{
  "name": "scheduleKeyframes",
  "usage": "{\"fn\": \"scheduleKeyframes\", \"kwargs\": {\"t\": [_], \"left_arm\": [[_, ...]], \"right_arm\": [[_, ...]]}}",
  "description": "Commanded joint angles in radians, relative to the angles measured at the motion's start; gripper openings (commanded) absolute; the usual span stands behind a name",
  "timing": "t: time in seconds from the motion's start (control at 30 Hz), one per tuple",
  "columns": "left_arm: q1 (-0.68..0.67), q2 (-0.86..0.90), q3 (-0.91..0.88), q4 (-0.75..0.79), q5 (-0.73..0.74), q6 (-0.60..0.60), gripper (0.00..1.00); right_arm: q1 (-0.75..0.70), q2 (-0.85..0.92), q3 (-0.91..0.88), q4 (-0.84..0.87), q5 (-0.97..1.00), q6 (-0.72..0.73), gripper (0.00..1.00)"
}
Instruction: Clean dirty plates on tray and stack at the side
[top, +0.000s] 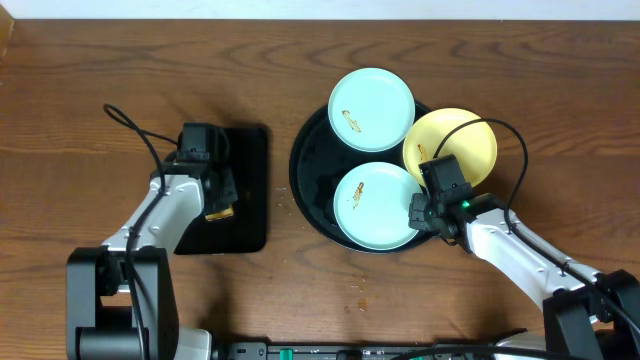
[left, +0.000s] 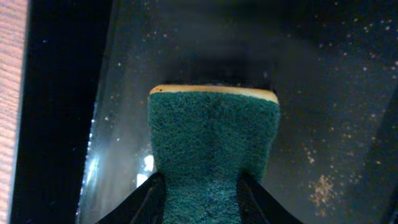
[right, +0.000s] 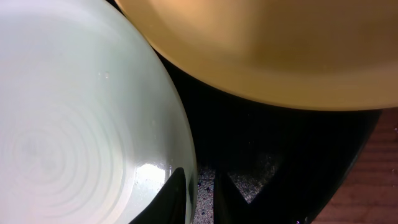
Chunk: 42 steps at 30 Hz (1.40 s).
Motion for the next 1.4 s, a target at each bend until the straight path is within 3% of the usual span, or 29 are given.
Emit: {"fn": "scheduleKeyframes", "kwargs": {"t": [0.0, 0.23, 0.37, 0.87, 1.0, 1.13, 1.33, 1.37], "left_arm": [[-0.002, 0.021, -0.057, 0.016, 0.013, 0.017, 0.39], [-0.002, 0.021, -0.098, 0.064, 0.013, 0.017, 0.39], [-0.002, 0.021, -0.098, 0.064, 0.013, 0.017, 0.44], [-0.002, 0.021, -0.114, 0.078, 0.013, 0.016, 0.43], [-0.002, 0.021, -0.114, 0.079, 0.013, 0.016, 0.39], [-0.002, 0.021, -0.114, 0.079, 0.013, 0.016, 0.25], [-0.002, 0.010, -0.097, 0.085, 0.013, 0.017, 0.19], [-0.002, 0.002, -0.090, 0.085, 0.013, 0.017, 0.13]], "right_arm": [[0.008, 0.006, -0.008, 0.000, 0.017, -0.007, 0.14], [0.008, 0.006, -0.008, 0.000, 0.017, -0.007, 0.14], [0.008, 0.006, -0.008, 0.000, 0.017, -0.007, 0.14], [0.008, 0.006, -0.008, 0.000, 0.017, -0.007, 0.15], [0.008, 0.006, -0.008, 0.002, 0.017, -0.007, 0.14], [0.008, 0.006, -0.008, 0.000, 0.017, -0.007, 0.15], [0.008, 0.006, -0.008, 0.000, 0.017, -0.007, 0.14], [0.008, 0.006, -0.008, 0.000, 0.017, -0.007, 0.14]]}}
